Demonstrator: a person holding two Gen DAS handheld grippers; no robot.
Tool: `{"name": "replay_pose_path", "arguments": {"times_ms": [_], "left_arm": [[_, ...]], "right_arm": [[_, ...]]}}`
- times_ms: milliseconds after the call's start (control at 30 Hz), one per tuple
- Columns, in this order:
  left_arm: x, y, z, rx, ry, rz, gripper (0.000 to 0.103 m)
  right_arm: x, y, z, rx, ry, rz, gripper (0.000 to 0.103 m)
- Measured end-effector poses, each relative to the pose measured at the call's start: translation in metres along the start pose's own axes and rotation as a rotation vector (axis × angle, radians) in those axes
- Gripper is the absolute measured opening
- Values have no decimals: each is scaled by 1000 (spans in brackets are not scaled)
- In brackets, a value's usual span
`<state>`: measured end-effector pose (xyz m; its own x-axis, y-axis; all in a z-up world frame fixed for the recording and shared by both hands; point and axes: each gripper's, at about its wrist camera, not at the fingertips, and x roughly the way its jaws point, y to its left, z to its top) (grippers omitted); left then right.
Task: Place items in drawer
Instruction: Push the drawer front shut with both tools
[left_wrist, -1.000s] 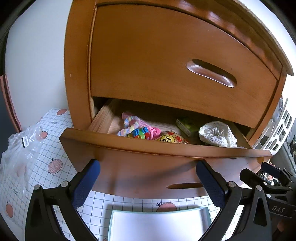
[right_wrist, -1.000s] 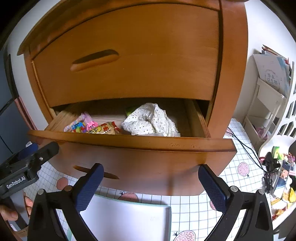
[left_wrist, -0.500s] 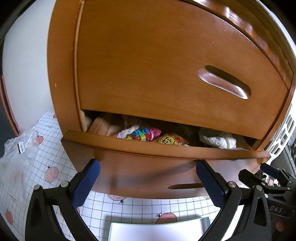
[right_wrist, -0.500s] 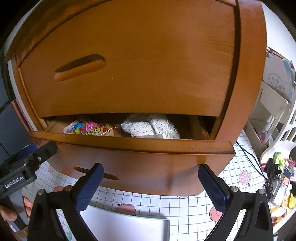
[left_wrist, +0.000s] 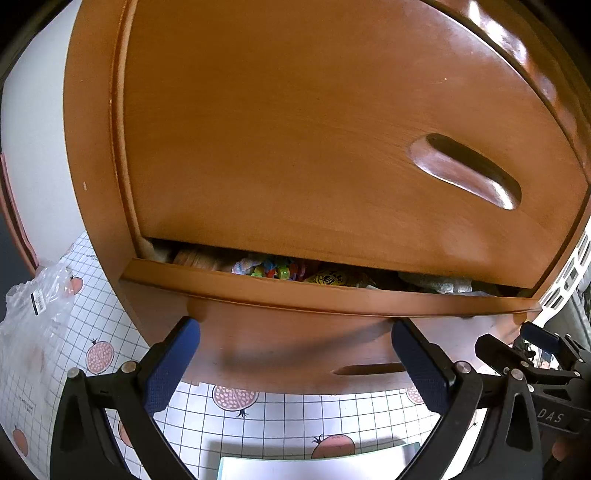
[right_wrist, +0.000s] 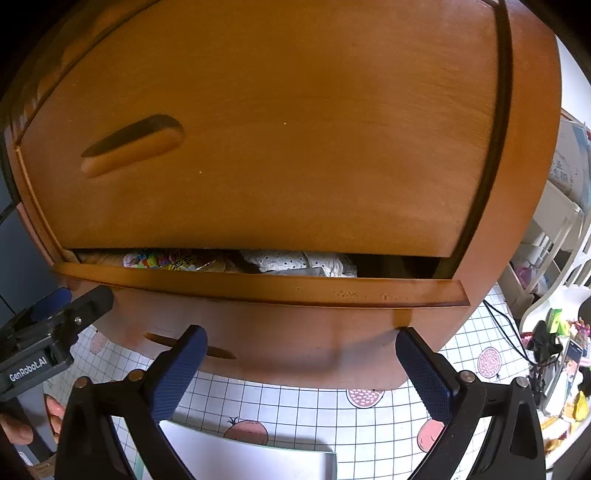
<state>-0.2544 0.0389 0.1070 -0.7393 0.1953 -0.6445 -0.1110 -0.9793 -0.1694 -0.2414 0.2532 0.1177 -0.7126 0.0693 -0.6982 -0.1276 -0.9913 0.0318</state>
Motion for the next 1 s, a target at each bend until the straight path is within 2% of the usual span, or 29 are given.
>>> {"name": "replay_pose_path", "arguments": {"times_ms": [700, 1000], "left_arm": [[-13, -5, -9, 15, 16, 11, 103], [-34, -8, -23, 12, 27, 14, 103]], "right_arm": [[-2, -2, -1, 2, 7, 4, 103], [-4, -2, -6, 1, 20, 4, 103]]}}
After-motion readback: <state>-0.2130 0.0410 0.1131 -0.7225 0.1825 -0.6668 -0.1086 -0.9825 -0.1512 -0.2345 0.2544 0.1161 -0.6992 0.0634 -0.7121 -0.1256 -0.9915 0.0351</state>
